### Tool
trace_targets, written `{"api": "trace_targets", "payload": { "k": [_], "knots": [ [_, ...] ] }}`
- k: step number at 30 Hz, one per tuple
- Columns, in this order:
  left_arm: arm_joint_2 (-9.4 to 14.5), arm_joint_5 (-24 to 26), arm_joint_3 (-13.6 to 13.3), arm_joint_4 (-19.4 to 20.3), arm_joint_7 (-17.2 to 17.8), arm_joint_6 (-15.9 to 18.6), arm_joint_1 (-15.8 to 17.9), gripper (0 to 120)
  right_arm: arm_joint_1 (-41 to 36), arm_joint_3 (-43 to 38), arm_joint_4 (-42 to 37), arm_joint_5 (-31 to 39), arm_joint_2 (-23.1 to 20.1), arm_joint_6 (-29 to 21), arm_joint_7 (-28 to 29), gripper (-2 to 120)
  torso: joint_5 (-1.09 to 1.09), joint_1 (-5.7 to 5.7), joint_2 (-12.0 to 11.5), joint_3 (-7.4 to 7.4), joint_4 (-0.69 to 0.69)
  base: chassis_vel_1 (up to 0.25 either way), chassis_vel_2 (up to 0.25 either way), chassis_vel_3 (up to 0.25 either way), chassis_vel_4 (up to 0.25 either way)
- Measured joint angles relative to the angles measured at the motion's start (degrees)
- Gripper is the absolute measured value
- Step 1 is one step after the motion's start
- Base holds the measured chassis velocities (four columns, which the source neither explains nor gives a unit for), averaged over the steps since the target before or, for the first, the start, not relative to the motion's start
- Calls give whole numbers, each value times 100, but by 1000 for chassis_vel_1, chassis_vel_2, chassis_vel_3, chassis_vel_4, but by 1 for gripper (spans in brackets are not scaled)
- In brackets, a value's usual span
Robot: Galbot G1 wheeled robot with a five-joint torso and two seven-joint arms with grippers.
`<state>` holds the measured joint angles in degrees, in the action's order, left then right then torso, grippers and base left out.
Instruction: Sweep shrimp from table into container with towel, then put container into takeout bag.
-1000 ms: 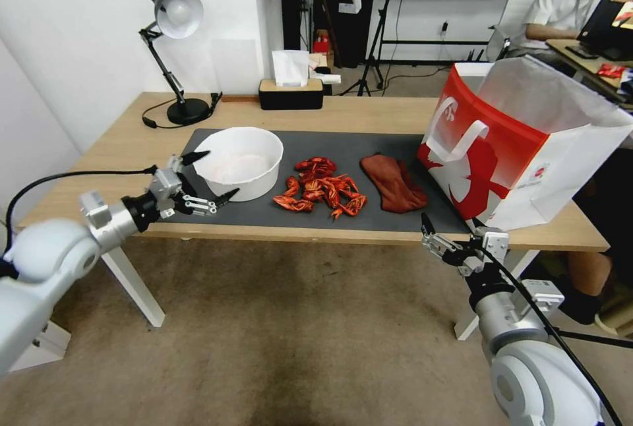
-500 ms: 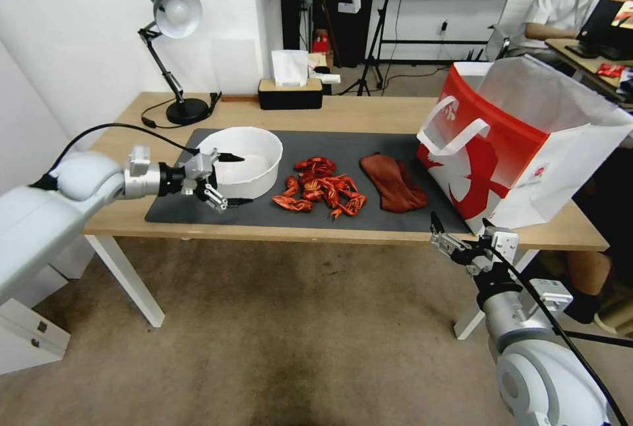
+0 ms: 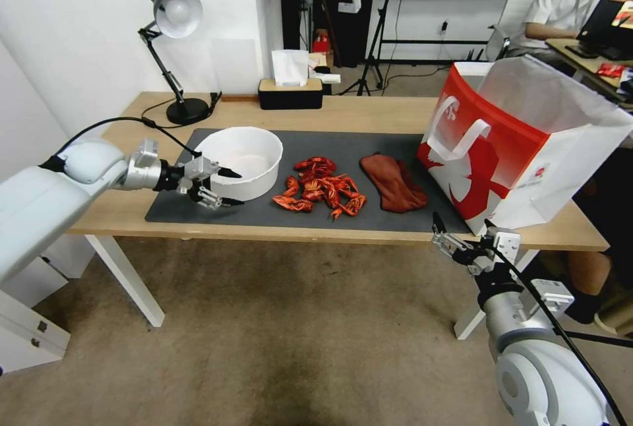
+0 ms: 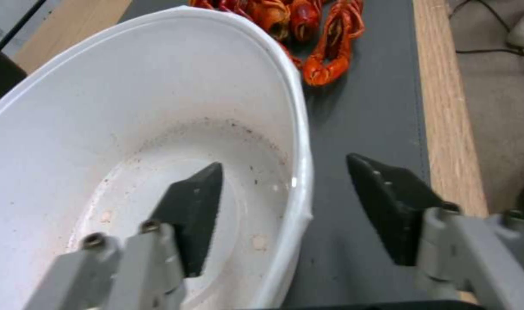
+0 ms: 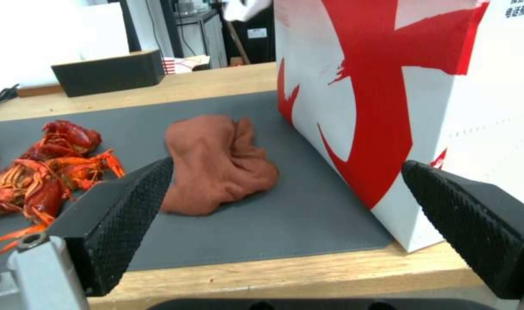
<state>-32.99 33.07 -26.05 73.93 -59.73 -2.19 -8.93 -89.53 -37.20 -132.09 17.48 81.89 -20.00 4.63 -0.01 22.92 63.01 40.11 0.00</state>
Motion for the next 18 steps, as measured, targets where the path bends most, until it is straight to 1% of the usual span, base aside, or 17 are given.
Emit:
{"api": "trace_targets", "payload": {
  "k": [1,2,5,6,8,9,11,12,14,16,17,18],
  "knots": [
    [-11,-7,-42,-47,-15,2,54,49,1,2,5,-1,6,2,0,100,0,0,0,0,0,0,0,0,0],
    [-11,-7,-42,-47,-15,2,54,49,1,2,5,-1,6,2,0,100,0,0,0,0,0,0,0,0,0],
    [-15,-25,-183,-117,-48,62,247,34,-6,1,28,-4,11,17,3,100,1,-1,0,0,0,0,0,0,0],
    [-15,-25,-183,-117,-48,62,247,34,-6,1,28,-4,11,17,3,100,1,-1,0,0,0,0,0,0,0],
    [-16,-55,-256,-131,-97,83,309,24,-11,1,28,-4,9,19,5,100,1,-1,1,0,0,0,0,0,0],
    [-16,-55,-256,-131,-97,83,309,24,-11,1,28,-4,9,19,5,100,1,-1,1,0,0,0,0,0,0],
    [-18,-99,-282,-133,-148,98,352,11,-11,-12,19,-4,-8,21,9,100,0,-1,2,0,0,0,0,0,0],
    [-18,-99,-282,-133,-148,98,352,11,-11,-12,19,-4,-8,21,9,100,0,-1,2,0,0,0,0,0,0],
    [-13,-130,-292,-130,-187,99,354,1,-15,-12,18,-3,-9,22,12,100,0,0,2,0,0,0,0,0,0],
    [-9,-156,-288,-92,-220,96,352,0,-8,-13,18,-2,-8,23,13,100,0,-1,2,0,0,0,0,0,0],
    [16,-171,-216,33,-279,93,335,0,8,-13,19,-2,-9,23,14,100,0,0,2,0,-1,0,0,0,0],
    [16,-171,-216,33,-279,93,335,0,8,-13,19,-2,-9,23,14,100,0,0,2,0,-1,0,0,0,0]
  ]
}}
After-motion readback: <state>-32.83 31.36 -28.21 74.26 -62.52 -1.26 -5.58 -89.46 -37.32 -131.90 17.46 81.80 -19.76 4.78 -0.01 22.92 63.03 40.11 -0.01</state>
